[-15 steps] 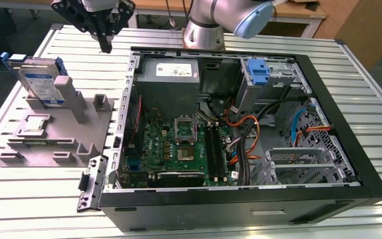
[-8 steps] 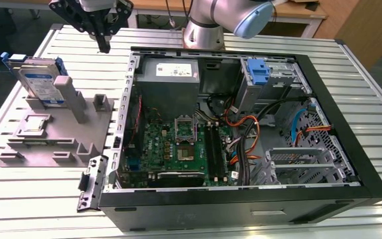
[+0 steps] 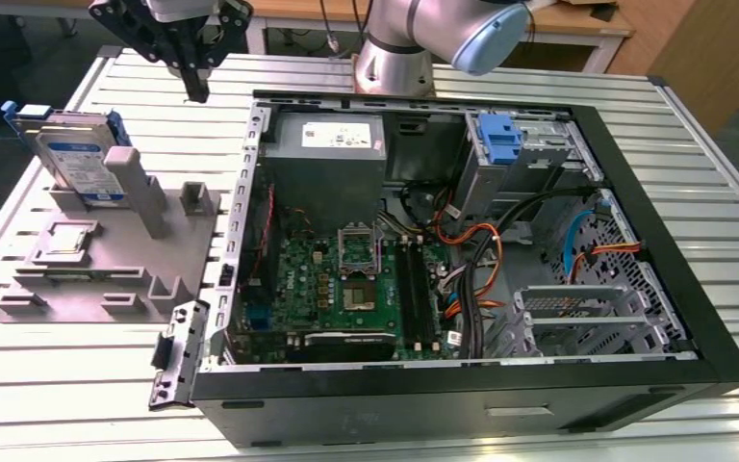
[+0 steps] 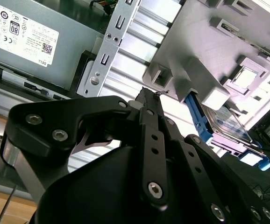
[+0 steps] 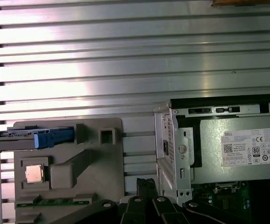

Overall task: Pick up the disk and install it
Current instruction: 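Reach for the disk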

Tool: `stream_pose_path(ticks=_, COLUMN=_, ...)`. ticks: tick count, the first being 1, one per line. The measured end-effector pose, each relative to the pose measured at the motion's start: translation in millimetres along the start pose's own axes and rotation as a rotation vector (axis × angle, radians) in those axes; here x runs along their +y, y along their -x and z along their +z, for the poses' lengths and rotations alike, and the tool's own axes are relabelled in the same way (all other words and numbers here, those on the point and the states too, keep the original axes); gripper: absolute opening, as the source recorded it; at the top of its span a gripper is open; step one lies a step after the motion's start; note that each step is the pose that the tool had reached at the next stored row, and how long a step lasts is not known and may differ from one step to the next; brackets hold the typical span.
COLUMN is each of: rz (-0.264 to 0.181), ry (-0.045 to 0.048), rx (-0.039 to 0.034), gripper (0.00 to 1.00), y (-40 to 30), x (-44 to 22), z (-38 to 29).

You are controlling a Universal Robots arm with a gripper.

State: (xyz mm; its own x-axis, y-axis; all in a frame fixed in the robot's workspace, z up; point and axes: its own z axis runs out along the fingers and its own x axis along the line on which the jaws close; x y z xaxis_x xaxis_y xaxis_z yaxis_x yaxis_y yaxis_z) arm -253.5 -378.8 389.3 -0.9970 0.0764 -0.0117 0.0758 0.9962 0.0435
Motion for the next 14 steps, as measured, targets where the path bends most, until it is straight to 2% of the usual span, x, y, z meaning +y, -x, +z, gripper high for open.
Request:
stream_pose_path(ticks=6, rz=0.000, ry=0.0000, rx=0.0000, gripper=0.10, y=-1.2, x=-0.1, z=0.0)
stream_pose_path(ticks=7, rz=0.000, ry=-0.0001, rx=0.0000, gripper=0.10, y=-8.4, x=-0.6, z=-0.1)
stream_pose_path(ticks=8, rz=0.000, ry=0.0000, rx=0.0000, gripper=0.10, y=-12.6, x=-1.0, z=-0.1)
stream_pose_path(ticks=12, rz=0.000, ry=0.0000, rx=0.0000, gripper=0.10, y=-13.4, x=-1.0, z=-0.1)
stream_pose_path(ticks=14, rz=0.000, ry=0.0000, rx=0.0000, gripper=0.10, y=-18.2, x=-1.4, z=-0.2)
